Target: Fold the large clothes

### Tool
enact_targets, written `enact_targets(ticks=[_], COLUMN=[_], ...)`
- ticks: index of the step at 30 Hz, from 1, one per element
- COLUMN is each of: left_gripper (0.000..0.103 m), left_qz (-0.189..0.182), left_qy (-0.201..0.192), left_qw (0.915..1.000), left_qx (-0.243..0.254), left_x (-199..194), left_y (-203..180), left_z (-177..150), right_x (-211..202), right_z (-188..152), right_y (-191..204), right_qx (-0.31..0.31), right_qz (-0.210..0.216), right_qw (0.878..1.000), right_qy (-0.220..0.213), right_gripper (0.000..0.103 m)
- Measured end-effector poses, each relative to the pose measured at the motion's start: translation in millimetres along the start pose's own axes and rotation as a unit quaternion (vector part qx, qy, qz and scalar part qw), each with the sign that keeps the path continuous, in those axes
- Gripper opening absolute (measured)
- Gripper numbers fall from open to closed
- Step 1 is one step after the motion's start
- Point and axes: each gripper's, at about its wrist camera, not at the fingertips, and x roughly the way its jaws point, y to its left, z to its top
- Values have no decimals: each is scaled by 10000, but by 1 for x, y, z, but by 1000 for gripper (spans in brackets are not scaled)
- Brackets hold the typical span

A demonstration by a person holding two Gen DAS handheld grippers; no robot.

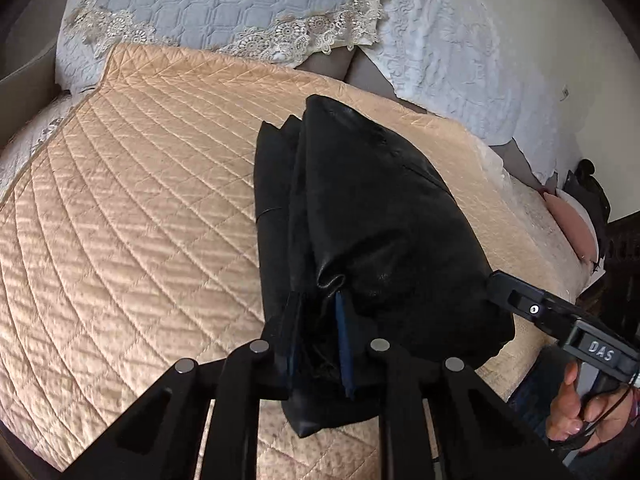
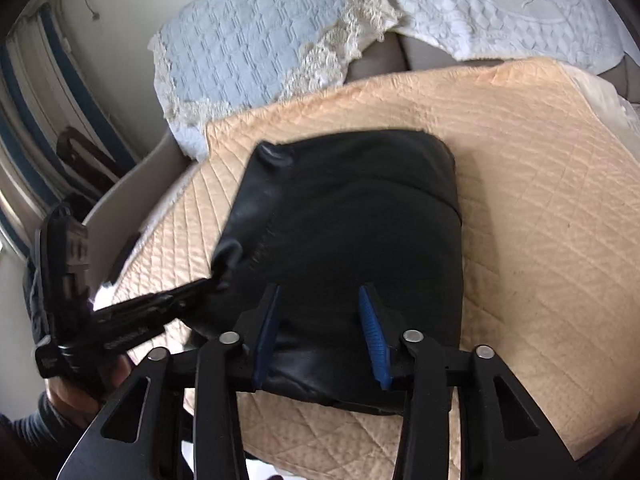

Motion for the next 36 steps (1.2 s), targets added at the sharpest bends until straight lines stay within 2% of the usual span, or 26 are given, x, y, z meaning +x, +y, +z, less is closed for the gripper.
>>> enact_targets(ticks=[4, 8, 12, 15, 18, 21, 23, 25, 27, 30, 36], left_gripper=[18, 18, 17, 18, 21, 22, 22, 20, 12, 6, 4], left_qz=[59, 136, 54, 30, -59, -109, 196, 394, 472, 270, 367], left_qy=[20, 60, -219, -416, -465, -360, -248, 32, 242, 118, -68], left_qw=[9999, 9999, 9995, 9980, 9965, 9961, 9955, 9960, 9975, 9995, 9992], left_qx=[-94, 6, 227, 474, 696, 793, 891, 802, 469, -89, -151], left_x=[-4, -15, -38, -40, -22, 15, 48, 78, 97, 96, 99], left_y=[1, -7, -20, -38, -62, -82, -84, -70, -43, -18, -17], left_z=[-6, 4, 31, 62, 96, 124, 131, 125, 109, 88, 79], right_x=[8, -2, -18, -16, -13, -10, -7, -3, 4, 16, 45], right_z=[2, 7, 18, 32, 47, 60, 69, 74, 77, 79, 87], right_y=[0, -1, -7, -15, -28, -40, -47, -52, -54, -56, -55], right_qx=[-118, -133, -53, 15, 203, 391, 511, 538, 522, 477, 394], right_qz=[-43, 10, -18, -202, -436, -568, -571, -567, -518, -451, -338], right_qw=[9999, 9999, 9995, 9991, 9980, 9964, 9958, 9956, 9961, 9970, 9983], right_qy=[35, 3, -303, -365, -418, -485, -507, -508, -481, -414, -247], right_gripper=[39, 39, 39, 39, 39, 38, 38, 38, 38, 38, 38])
